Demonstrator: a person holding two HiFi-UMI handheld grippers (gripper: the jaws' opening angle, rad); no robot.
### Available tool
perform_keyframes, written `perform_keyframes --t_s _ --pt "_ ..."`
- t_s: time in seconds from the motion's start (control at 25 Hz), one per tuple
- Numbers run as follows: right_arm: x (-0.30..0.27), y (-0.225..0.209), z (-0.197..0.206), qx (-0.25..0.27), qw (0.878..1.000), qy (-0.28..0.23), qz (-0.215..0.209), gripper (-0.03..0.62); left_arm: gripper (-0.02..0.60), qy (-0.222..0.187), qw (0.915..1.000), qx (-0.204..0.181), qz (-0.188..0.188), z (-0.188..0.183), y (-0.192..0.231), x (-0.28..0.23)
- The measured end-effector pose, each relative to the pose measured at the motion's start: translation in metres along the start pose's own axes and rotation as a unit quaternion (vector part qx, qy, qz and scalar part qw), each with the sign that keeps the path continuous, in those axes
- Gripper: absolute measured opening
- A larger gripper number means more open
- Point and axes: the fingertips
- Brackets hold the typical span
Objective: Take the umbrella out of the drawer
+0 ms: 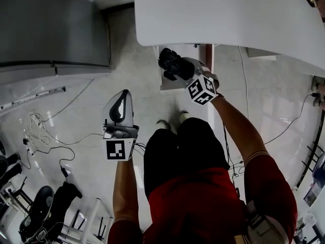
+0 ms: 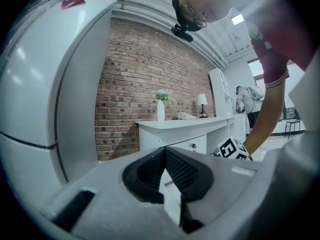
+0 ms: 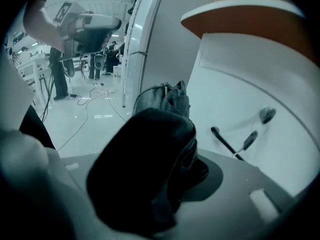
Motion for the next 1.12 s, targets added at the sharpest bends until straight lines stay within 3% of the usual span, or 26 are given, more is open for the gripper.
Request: perform_keyframes --t_s 0.44,0.76,1.12 --pt "0.131 0.004 -0.147 -0.068 0.994 -0.088 0.019 0.25 0.006 -0.017 0.9997 0.006 0.017 -0.121 -0.029 0.002" --pt "0.233 -0.004 -0.246 -0.124 0.975 -0.172 0.07 0.25 0.006 -0.051 0.998 0.005 0.039 -0.202 -0.065 0.017" --pt "0.331 -0.004 -0.301 -0.173 0.948 -0.244 0.111 0.25 0.006 -0.083 0.994 0.008 0.071 -0.269 -0.115 0.027"
Point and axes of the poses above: the fingertips, and each gripper's own axes: x backward along the fingers, y to its left, z out of its underside, and after that the axes turned 11 degrees about -y, right-handed
